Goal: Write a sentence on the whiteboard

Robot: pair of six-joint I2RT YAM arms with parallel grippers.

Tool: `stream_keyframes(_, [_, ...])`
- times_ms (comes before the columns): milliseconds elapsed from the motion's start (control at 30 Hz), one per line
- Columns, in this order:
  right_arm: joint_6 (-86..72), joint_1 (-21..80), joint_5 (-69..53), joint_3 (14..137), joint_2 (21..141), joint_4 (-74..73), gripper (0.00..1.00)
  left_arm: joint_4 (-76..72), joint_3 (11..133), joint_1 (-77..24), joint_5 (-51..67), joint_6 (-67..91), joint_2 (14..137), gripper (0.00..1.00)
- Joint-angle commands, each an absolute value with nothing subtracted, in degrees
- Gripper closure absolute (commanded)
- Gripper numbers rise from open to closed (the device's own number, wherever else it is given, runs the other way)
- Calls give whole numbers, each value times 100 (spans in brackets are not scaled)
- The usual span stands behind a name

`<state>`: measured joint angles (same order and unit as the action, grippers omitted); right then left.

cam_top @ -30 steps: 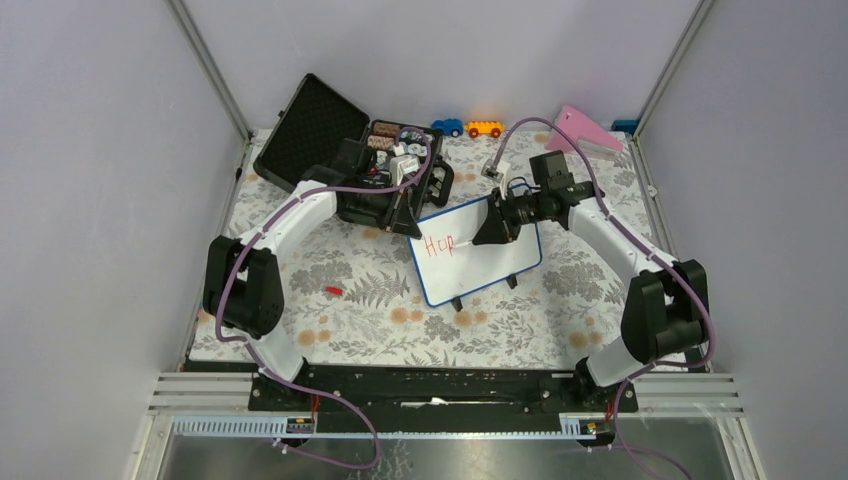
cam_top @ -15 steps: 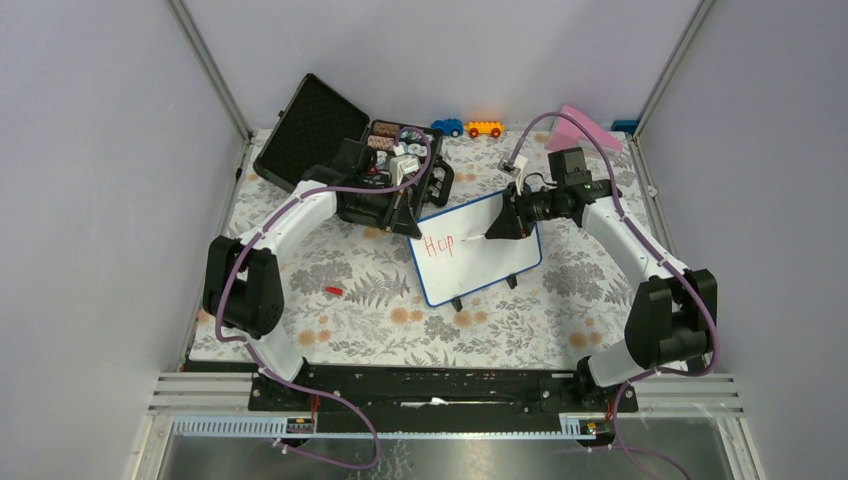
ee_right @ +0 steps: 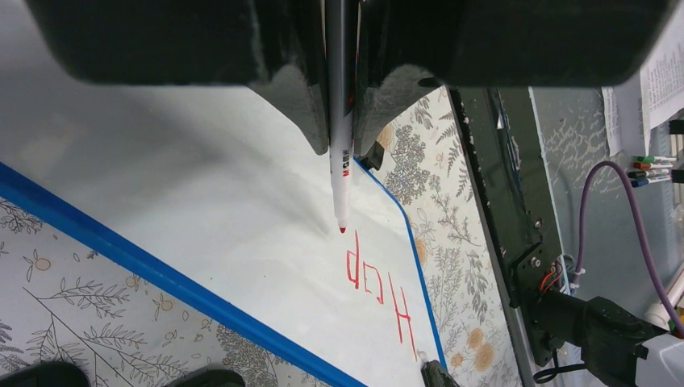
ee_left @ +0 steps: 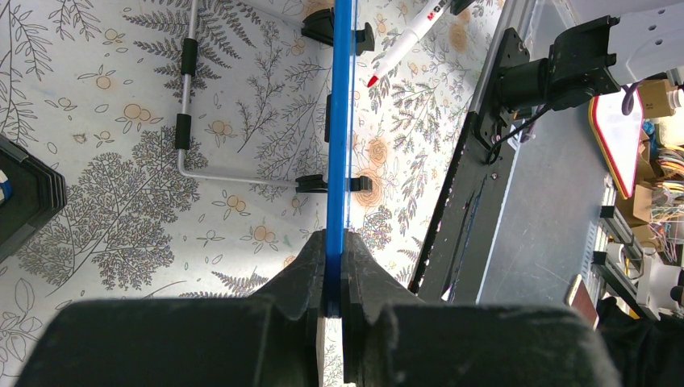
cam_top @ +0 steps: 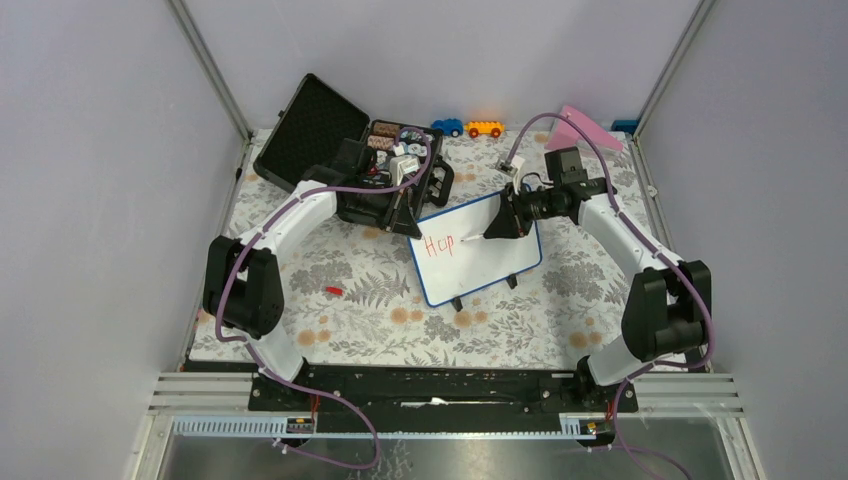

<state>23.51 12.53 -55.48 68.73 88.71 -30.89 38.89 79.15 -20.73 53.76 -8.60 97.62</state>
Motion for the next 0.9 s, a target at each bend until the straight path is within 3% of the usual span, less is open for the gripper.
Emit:
stream_keyframes(0, [2312,1379,-5582,7146,8977,-2961,100,3867,7998,-2126,5314,-999,9787,100])
stream_keyframes(867, [2337,1543,-5203,7234,9237,-2876,100,3871,7944,-2127,5283,-1020,9739,100])
